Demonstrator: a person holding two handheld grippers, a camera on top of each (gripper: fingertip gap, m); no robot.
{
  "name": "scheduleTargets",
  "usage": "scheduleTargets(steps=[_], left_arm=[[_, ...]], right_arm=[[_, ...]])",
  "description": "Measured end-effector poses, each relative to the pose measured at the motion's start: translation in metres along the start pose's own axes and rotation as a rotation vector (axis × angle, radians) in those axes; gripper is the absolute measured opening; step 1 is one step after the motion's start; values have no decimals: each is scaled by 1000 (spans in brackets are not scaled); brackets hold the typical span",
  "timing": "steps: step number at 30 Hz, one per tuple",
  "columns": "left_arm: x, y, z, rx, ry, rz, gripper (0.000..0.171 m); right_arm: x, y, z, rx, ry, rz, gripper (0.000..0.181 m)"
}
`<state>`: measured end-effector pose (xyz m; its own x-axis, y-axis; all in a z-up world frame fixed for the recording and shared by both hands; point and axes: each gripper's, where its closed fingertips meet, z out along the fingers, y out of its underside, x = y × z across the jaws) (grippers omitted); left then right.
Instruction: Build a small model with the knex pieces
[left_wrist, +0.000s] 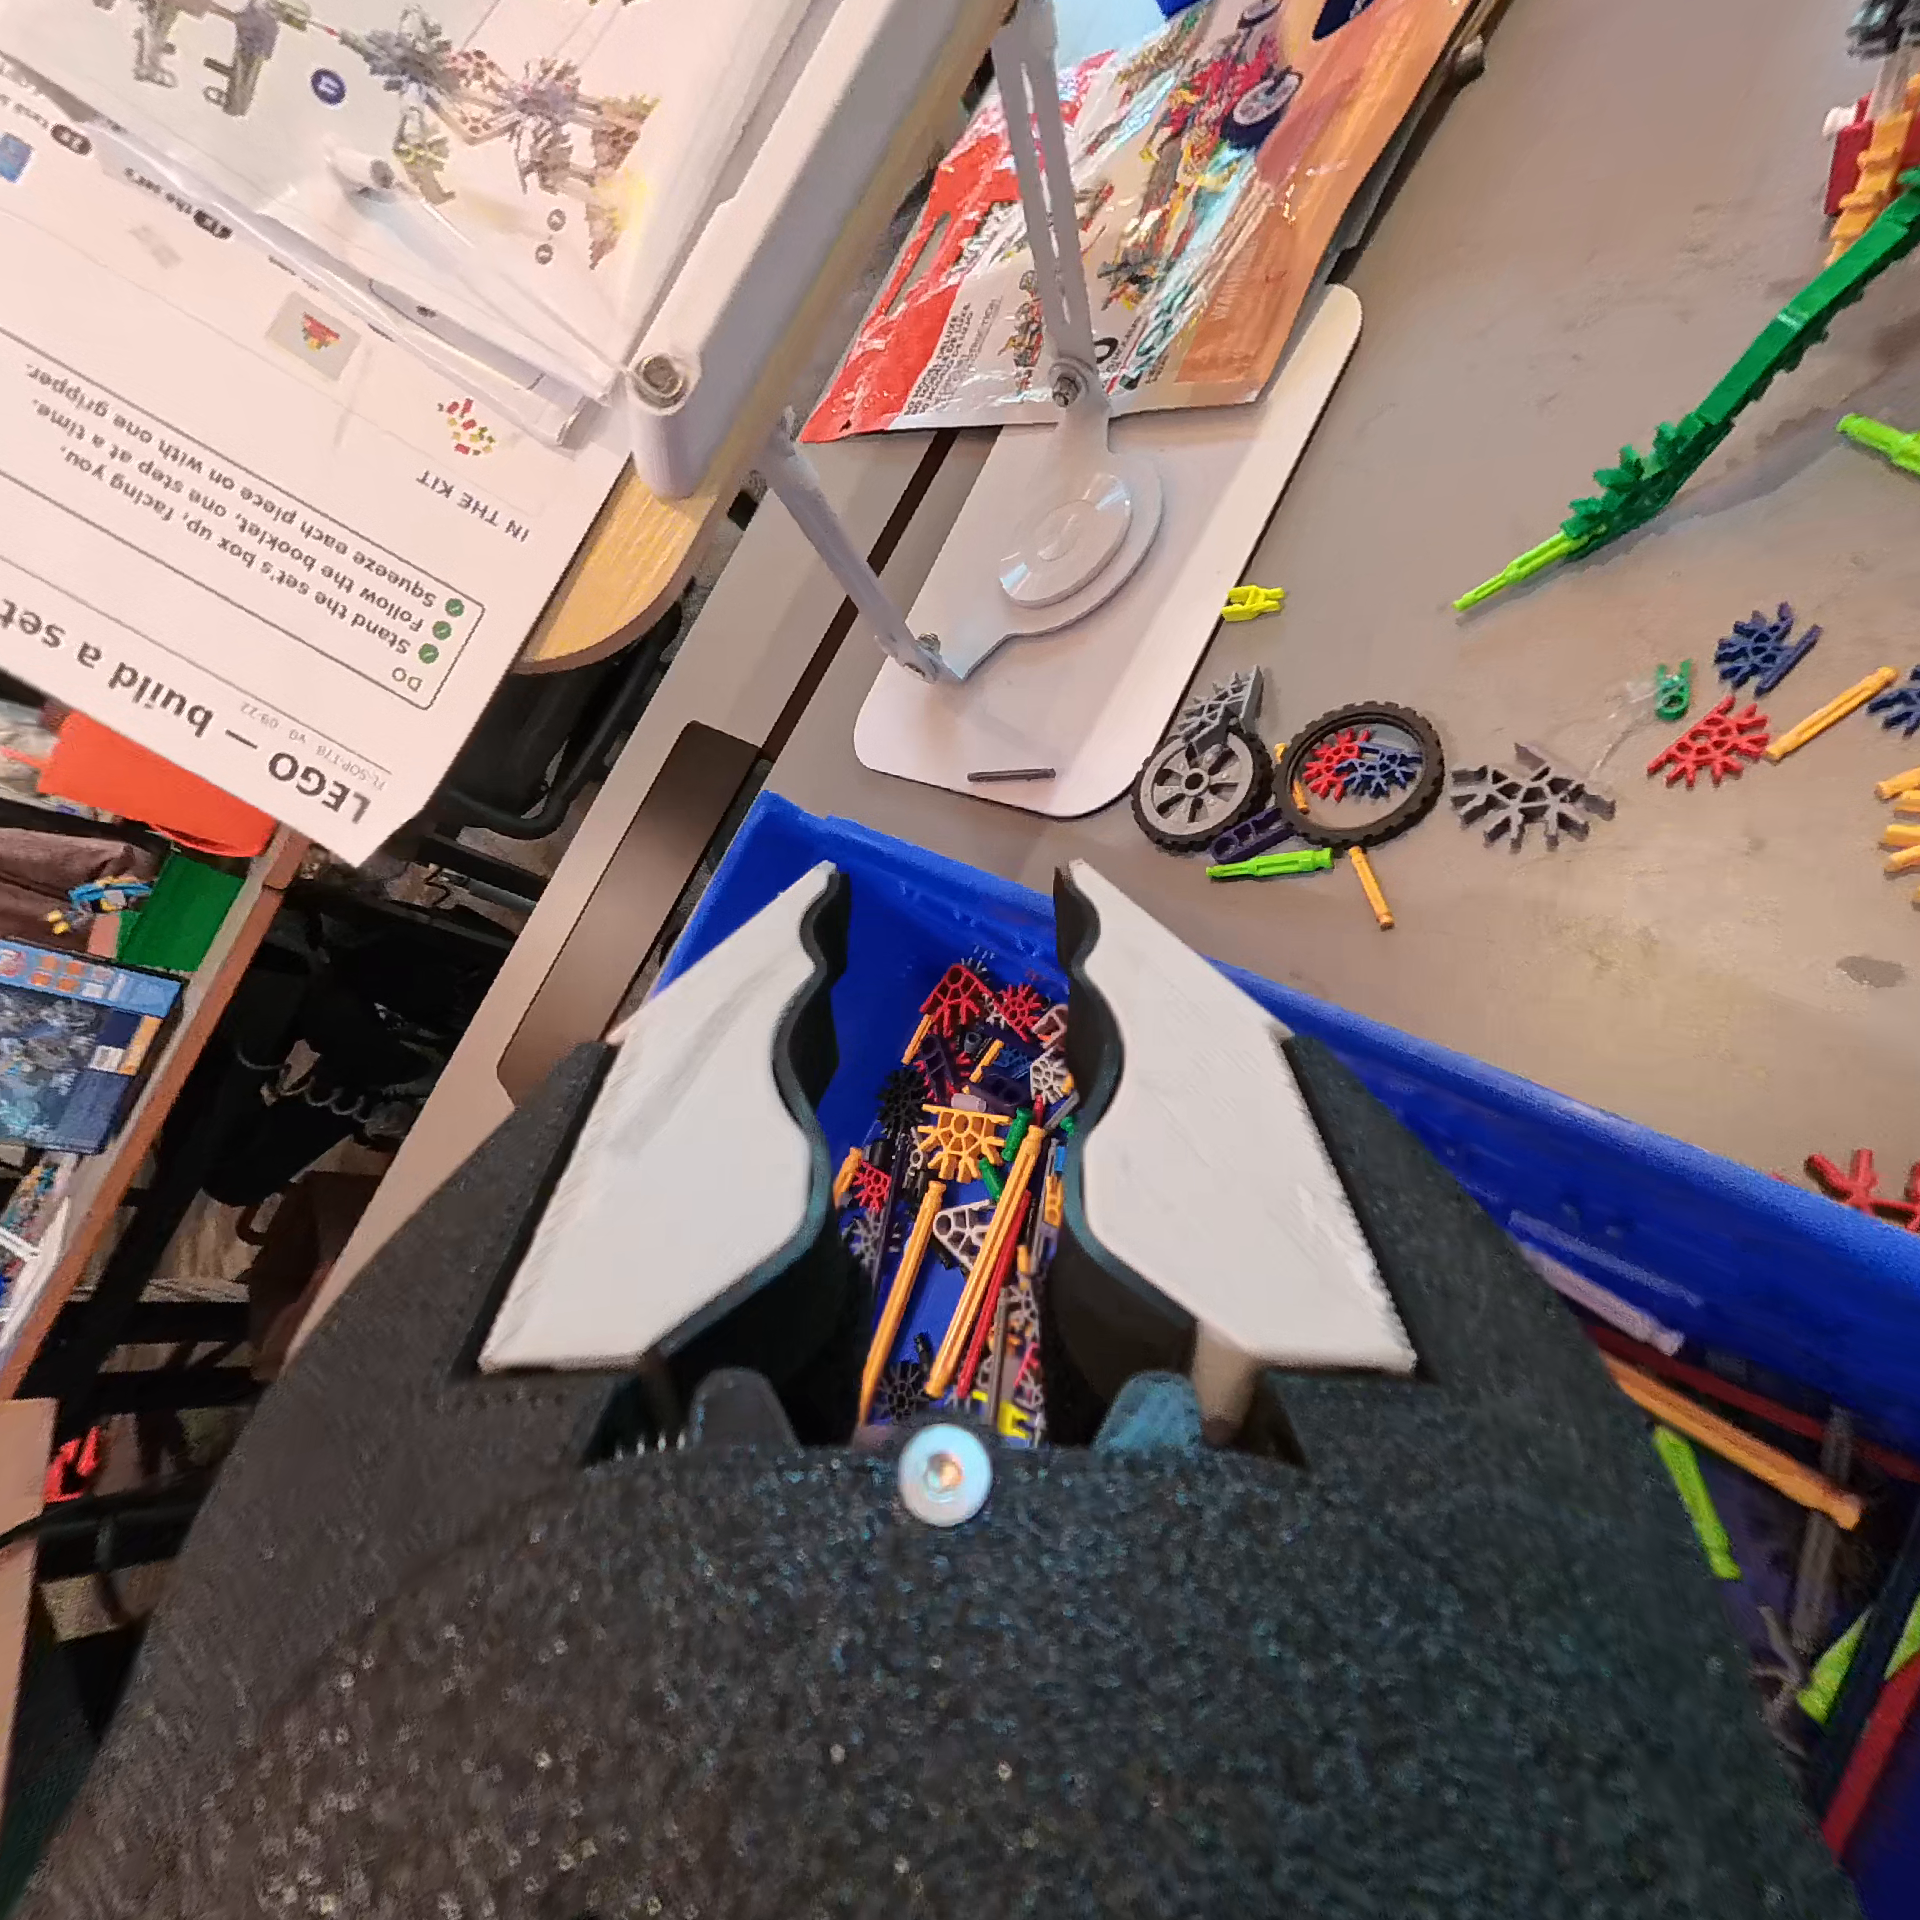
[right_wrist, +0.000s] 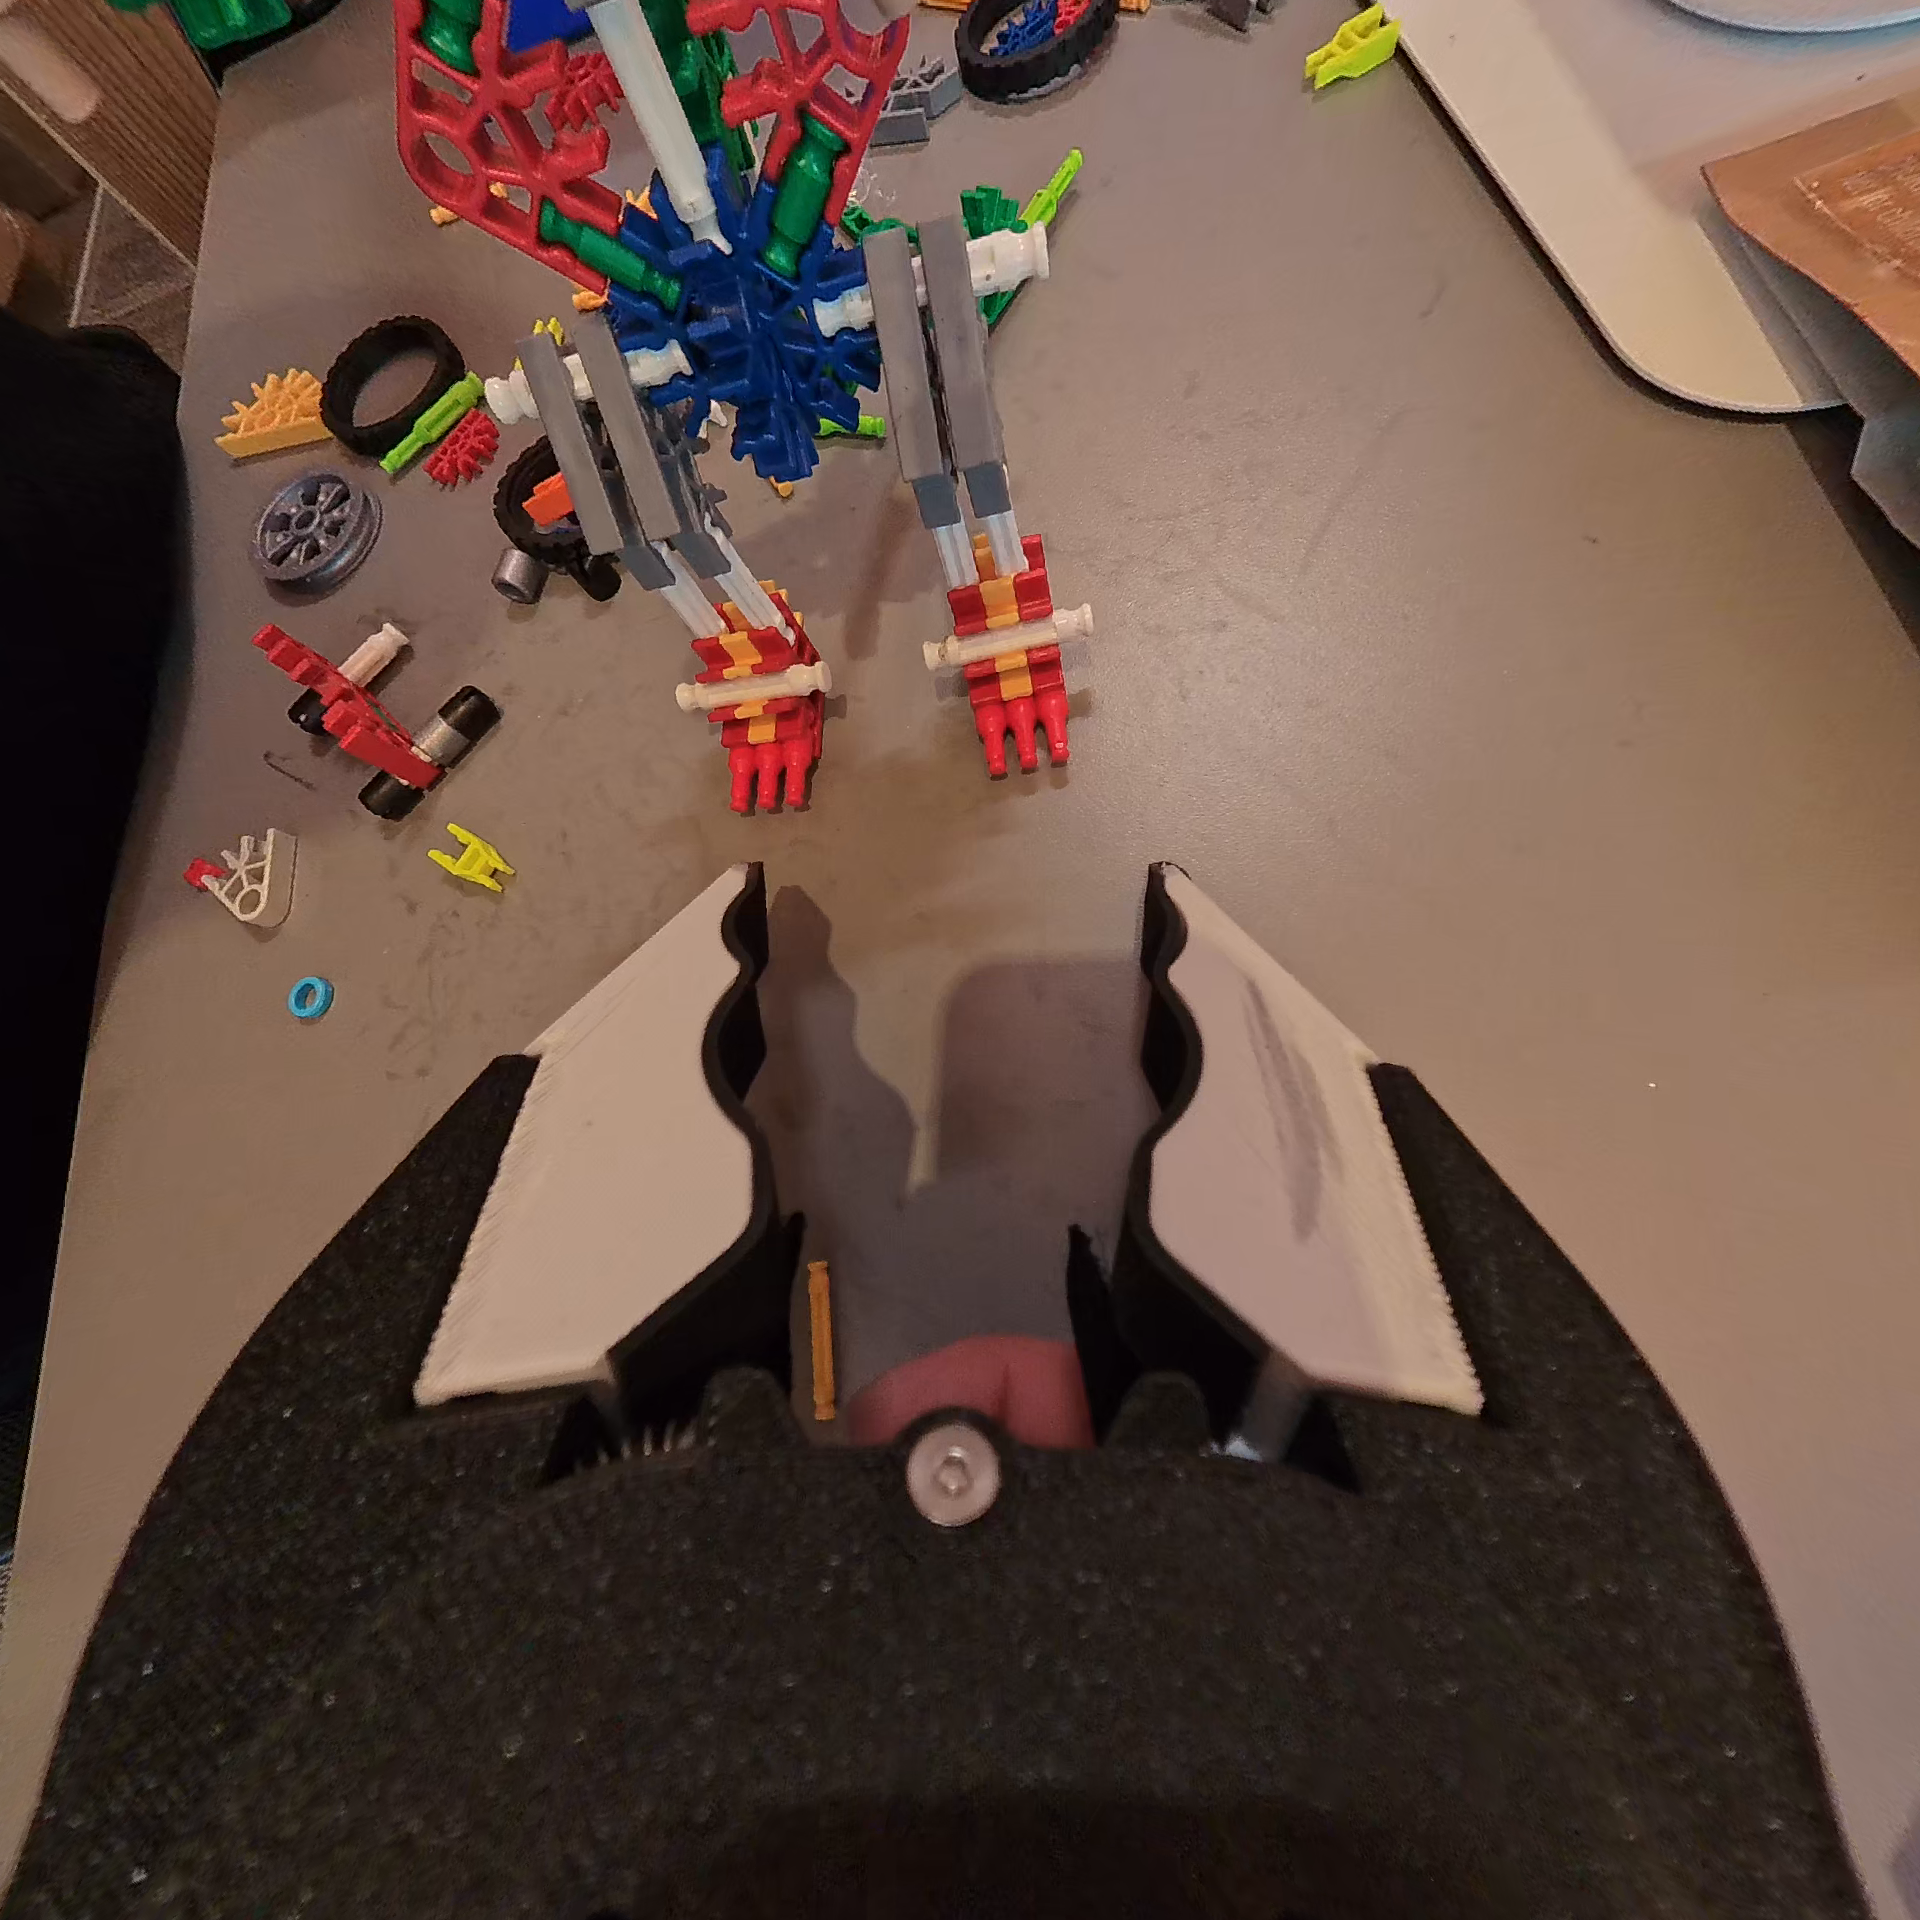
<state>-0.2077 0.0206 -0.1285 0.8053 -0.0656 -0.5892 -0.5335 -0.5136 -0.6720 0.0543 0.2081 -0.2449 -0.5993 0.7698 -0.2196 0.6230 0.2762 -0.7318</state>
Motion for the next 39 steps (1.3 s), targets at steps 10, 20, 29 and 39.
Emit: scheduleTargets(steps=[10, 20, 29, 39], left_arm=[[-2, 12, -6, -11, -43, -62, 38], [8, 33, -35, -64, -96, -112, 37], [3, 55, -55, -134, -123, -120, 37], [12, 68, -62, -171, -91, -126, 36]], right_arm=[[0, 0, 0, 0, 0, 0, 72], [0, 0, 0, -2, 5, -6, 73], [0, 0, 0, -1, 3, -4, 73], [0, 0, 0, 0, 1, -1, 72]])
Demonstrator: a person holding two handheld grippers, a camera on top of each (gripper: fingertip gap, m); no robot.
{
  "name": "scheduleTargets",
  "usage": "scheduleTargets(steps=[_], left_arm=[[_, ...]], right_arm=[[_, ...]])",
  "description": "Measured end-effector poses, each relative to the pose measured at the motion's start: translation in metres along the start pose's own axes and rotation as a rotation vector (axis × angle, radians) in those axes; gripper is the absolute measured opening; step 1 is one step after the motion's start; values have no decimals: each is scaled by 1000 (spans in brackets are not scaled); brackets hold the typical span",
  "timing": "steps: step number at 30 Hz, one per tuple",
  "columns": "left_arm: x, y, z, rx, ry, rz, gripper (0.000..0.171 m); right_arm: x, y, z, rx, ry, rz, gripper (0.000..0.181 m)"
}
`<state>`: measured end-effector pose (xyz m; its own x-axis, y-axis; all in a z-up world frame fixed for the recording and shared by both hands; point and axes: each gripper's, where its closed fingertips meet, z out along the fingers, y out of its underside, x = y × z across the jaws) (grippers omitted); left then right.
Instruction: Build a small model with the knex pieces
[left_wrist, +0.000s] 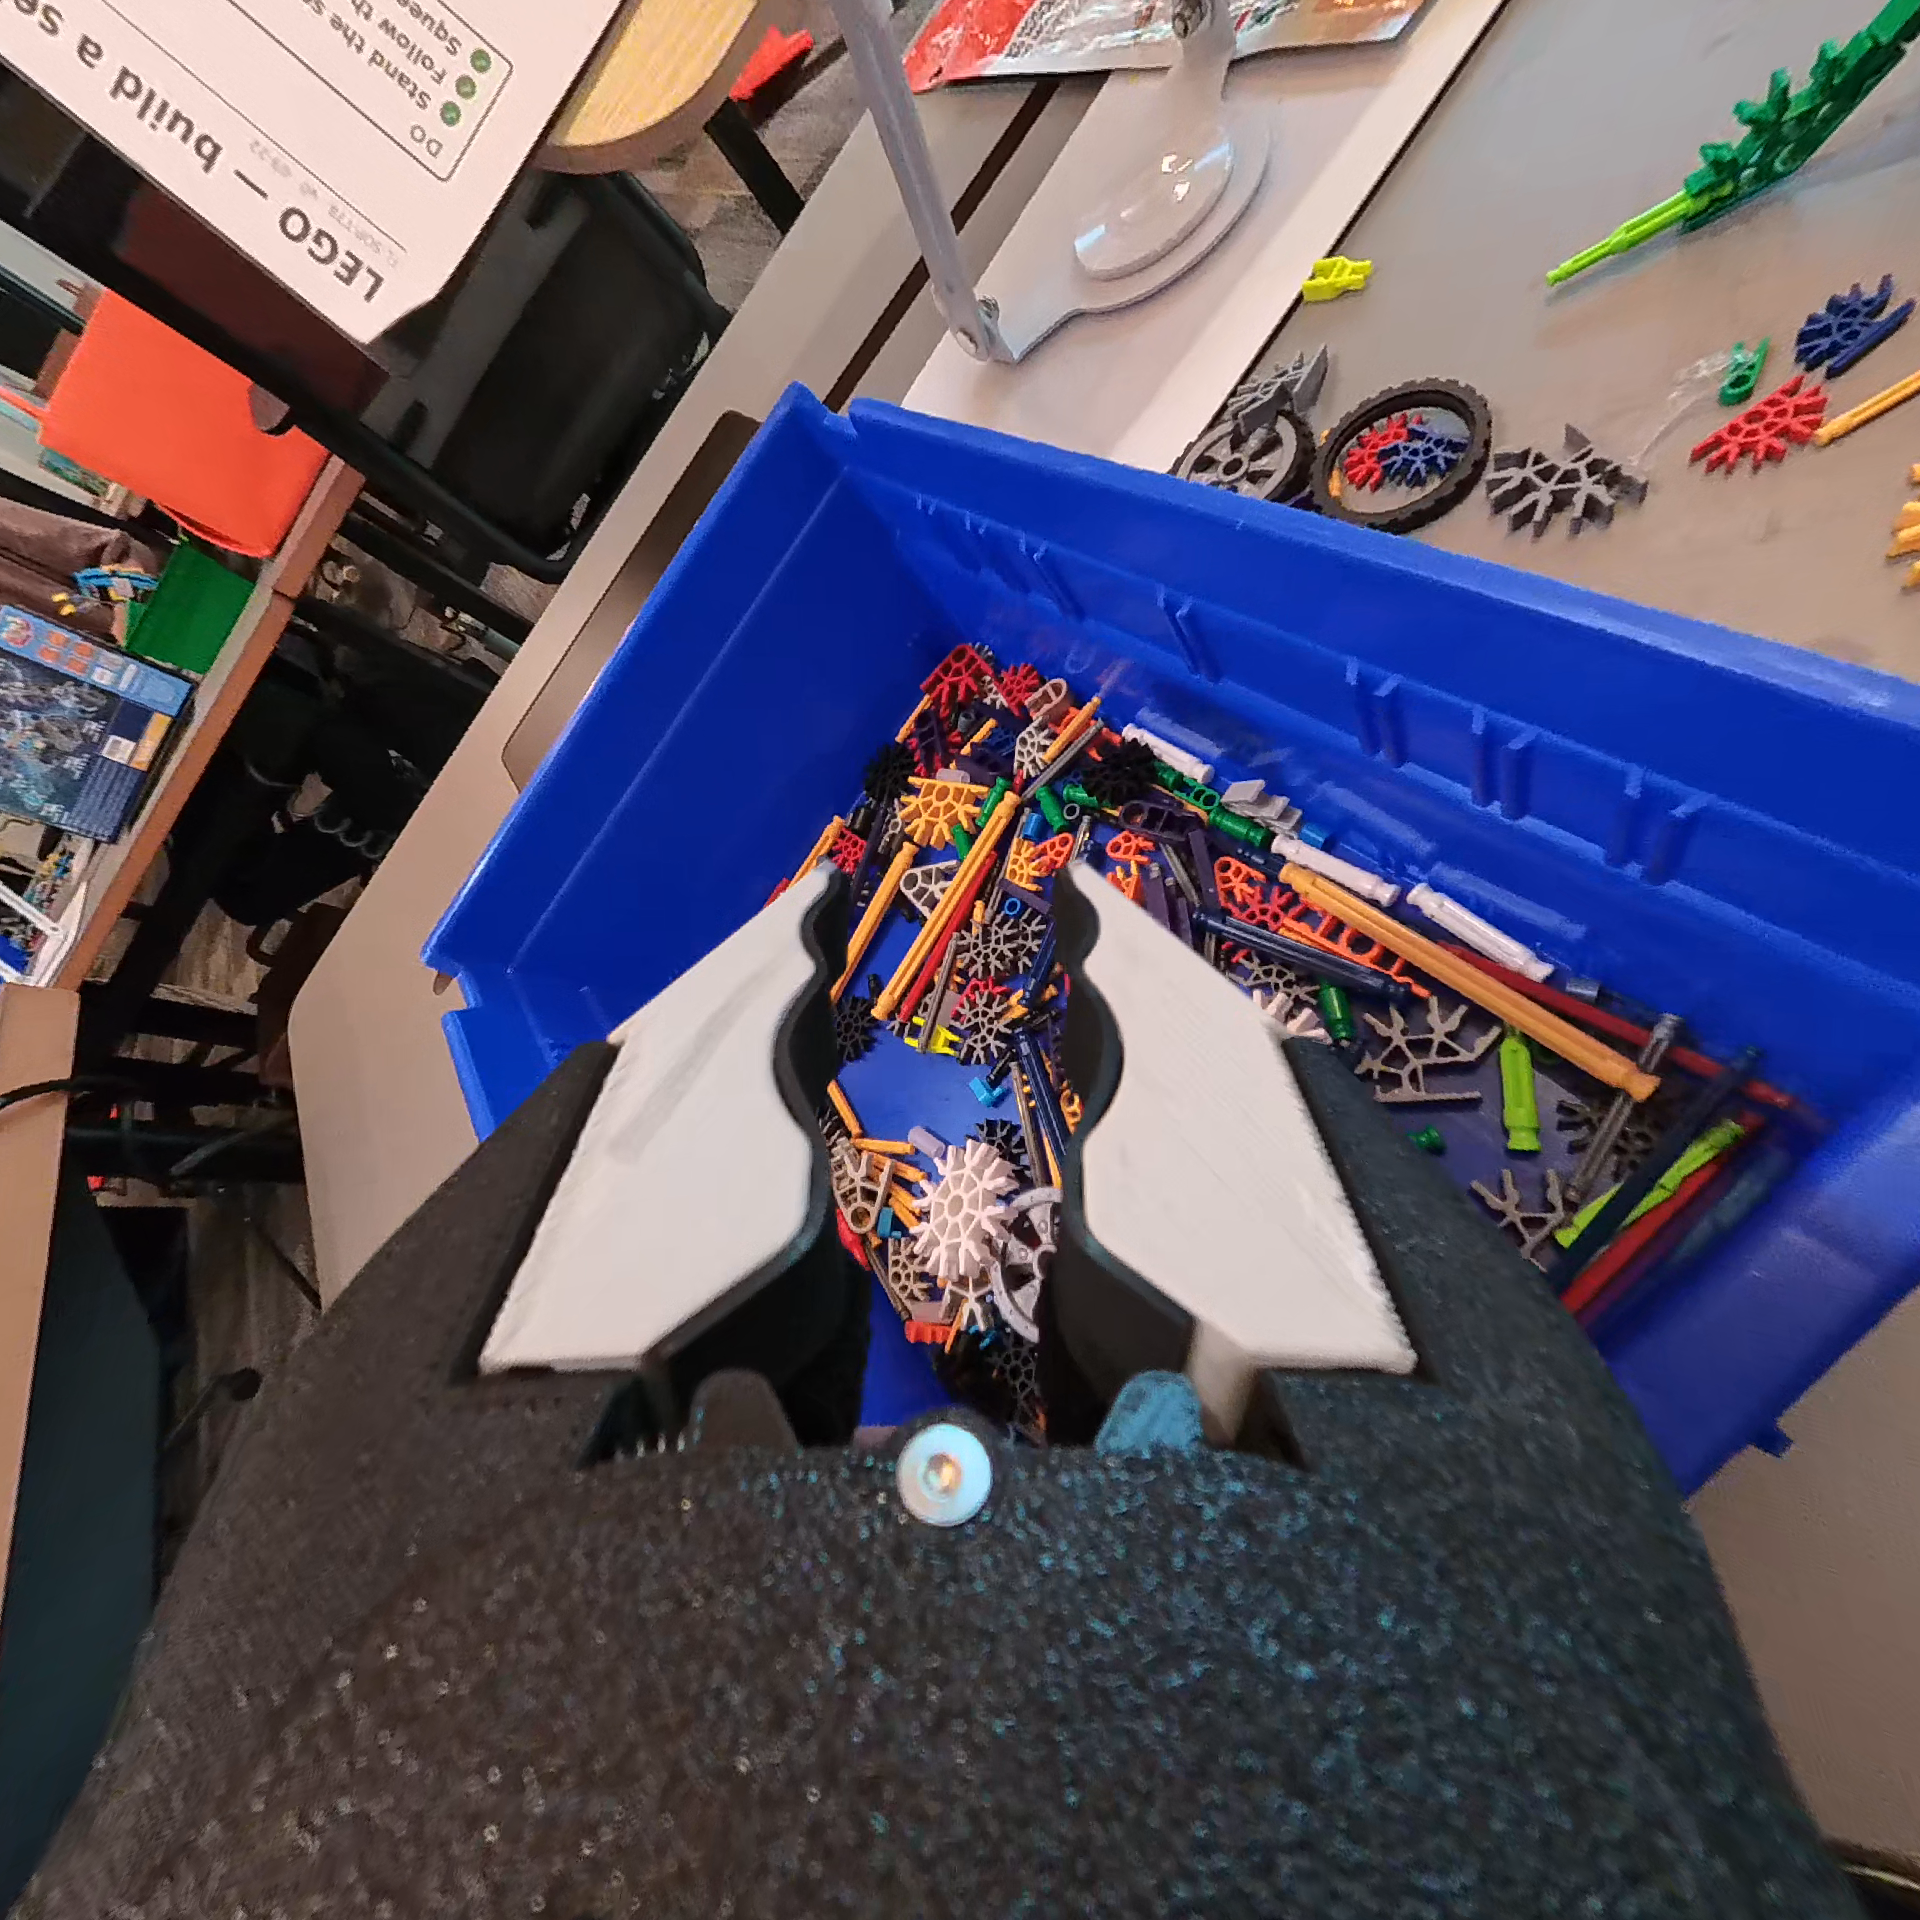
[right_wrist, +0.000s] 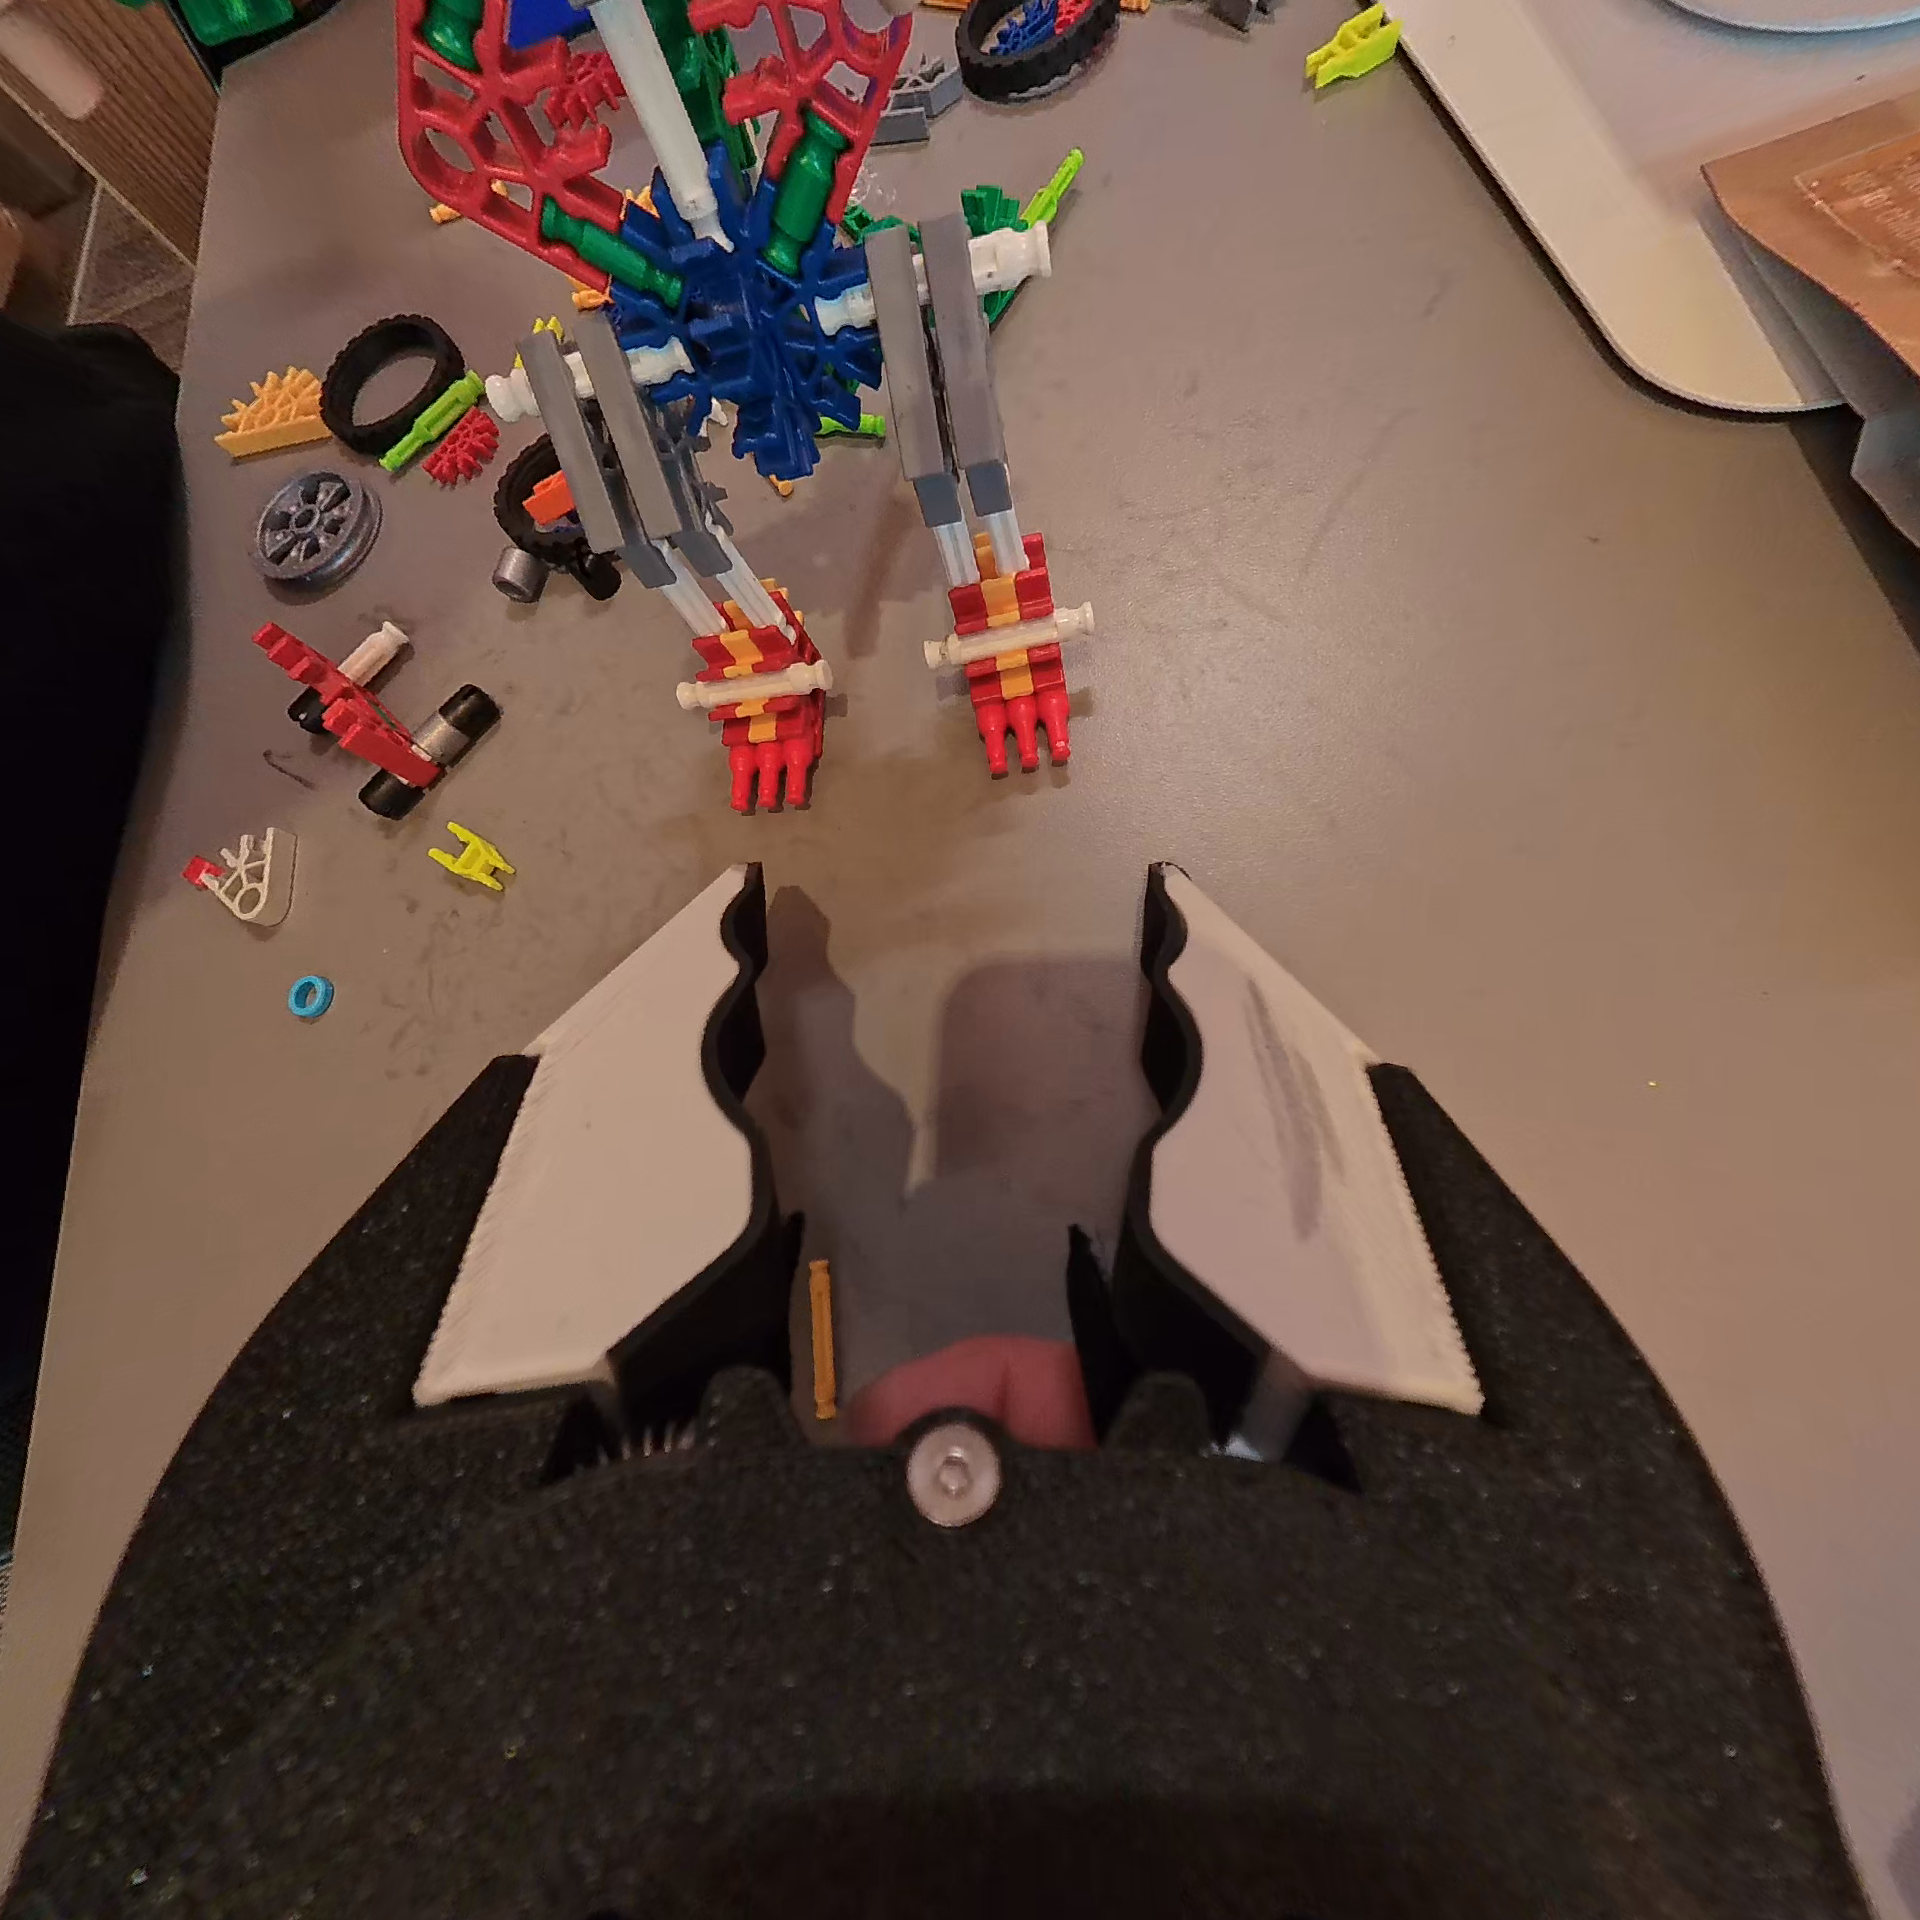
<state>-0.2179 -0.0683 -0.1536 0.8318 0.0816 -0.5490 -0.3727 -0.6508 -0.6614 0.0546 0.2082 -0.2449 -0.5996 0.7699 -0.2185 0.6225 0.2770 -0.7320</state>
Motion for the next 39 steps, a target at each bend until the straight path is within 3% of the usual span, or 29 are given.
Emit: scheduleTargets(steps=[39], left_arm=[[36, 33, 23, -188, 165, -15, 41]], right_arm=[[0, 0, 0, 0, -1, 1, 72]])
